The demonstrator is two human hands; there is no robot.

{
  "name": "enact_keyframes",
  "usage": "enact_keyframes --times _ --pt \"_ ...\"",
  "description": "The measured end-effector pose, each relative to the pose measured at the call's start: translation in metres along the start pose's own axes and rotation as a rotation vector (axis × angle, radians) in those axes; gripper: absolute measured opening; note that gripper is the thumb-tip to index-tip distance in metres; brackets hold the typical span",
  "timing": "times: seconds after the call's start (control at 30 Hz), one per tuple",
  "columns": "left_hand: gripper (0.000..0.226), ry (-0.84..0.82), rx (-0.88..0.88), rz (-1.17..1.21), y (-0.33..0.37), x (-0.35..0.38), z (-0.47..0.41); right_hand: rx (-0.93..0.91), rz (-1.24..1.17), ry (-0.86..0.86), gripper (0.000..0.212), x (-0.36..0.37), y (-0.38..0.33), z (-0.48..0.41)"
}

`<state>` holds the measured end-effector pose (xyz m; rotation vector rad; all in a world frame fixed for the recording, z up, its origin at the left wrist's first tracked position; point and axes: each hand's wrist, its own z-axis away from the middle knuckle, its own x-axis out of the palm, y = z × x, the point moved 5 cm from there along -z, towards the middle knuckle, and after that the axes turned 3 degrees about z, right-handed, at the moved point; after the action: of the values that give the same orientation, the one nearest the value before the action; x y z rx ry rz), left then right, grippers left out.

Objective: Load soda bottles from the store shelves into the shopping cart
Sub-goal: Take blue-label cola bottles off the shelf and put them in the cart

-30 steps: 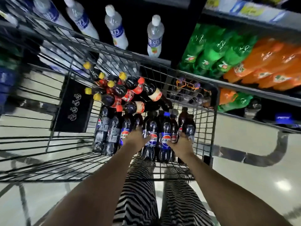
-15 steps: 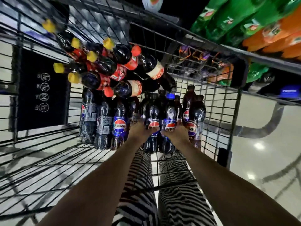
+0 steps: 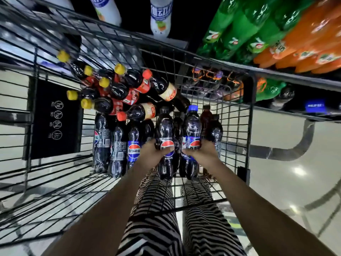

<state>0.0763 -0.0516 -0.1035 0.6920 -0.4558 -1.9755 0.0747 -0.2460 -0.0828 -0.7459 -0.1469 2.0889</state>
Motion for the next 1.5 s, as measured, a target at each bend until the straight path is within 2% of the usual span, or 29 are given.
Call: enact_keyframes --times 0.17,0.23,0.3,0.37,0.5,0.57,0.6,0.67,0.73,0.8,0.97,1.03,1.13,1.3,1.4,1.5 --pt "0.039 0.053 0.114 -0.008 0.056 -0.022 0.041 -0.131 -0.01 0.054 0.039 -0.063 -0.029 0.05" --pt "0.059 0.076 0.164 -0.021 0.081 -0.024 0.057 -0.175 -0.045 0.096 0.038 -0.093 -0.035 0.069" --pt "0.089 0.097 0.224 -0.011 0.108 -0.023 0.075 -0.237 -0.086 0.138 0.033 -0.124 -0.039 0.09" --pt "0.099 0.127 0.28 0.004 0.138 -0.018 0.096 -0.3 -0.095 0.178 0.029 -0.156 -0.037 0.108" --pt "0.066 0.243 0.433 -0.027 0.201 0.004 0.138 -0.407 -0.113 0.234 0.023 -0.221 -0.025 0.141" --pt "0.035 0.272 0.464 -0.037 0.229 0.022 0.158 -0.436 -0.117 0.291 0.025 -0.254 -0.014 0.153" --pt "0.028 0.28 0.49 -0.046 0.241 0.032 0.166 -0.443 -0.118 0.32 0.027 -0.271 -0.008 0.158" --pt "0.031 0.29 0.55 -0.058 0.266 0.052 0.18 -0.456 -0.14 0.363 0.031 -0.301 0.007 0.167" --pt "0.025 0.313 0.596 -0.064 0.287 0.071 0.188 -0.47 -0.167 0.396 0.036 -0.332 0.023 0.176" --pt "0.03 0.311 0.617 -0.038 0.307 0.091 0.191 -0.49 -0.185 0.422 0.037 -0.361 0.037 0.187" --pt "0.026 0.258 0.715 -0.028 0.37 0.143 0.213 -0.534 -0.232 0.449 0.017 -0.424 0.061 0.21" --pt "0.039 0.232 0.726 -0.011 0.394 0.155 0.219 -0.541 -0.263 0.449 0.02 -0.445 0.062 0.216" --pt "0.072 0.226 0.744 0.032 0.43 0.16 0.215 -0.555 -0.301 0.438 0.016 -0.472 0.053 0.215" --pt "0.06 0.224 0.702 0.085 0.49 0.15 0.192 -0.516 -0.334 0.481 0.047 -0.51 0.018 0.178" --pt "0.05 0.275 0.705 0.102 0.524 0.139 0.168 -0.522 -0.341 0.479 0.047 -0.531 -0.012 0.152" --pt "0.059 0.288 0.725 0.112 0.555 0.129 0.145 -0.534 -0.325 0.484 0.046 -0.554 -0.043 0.128"
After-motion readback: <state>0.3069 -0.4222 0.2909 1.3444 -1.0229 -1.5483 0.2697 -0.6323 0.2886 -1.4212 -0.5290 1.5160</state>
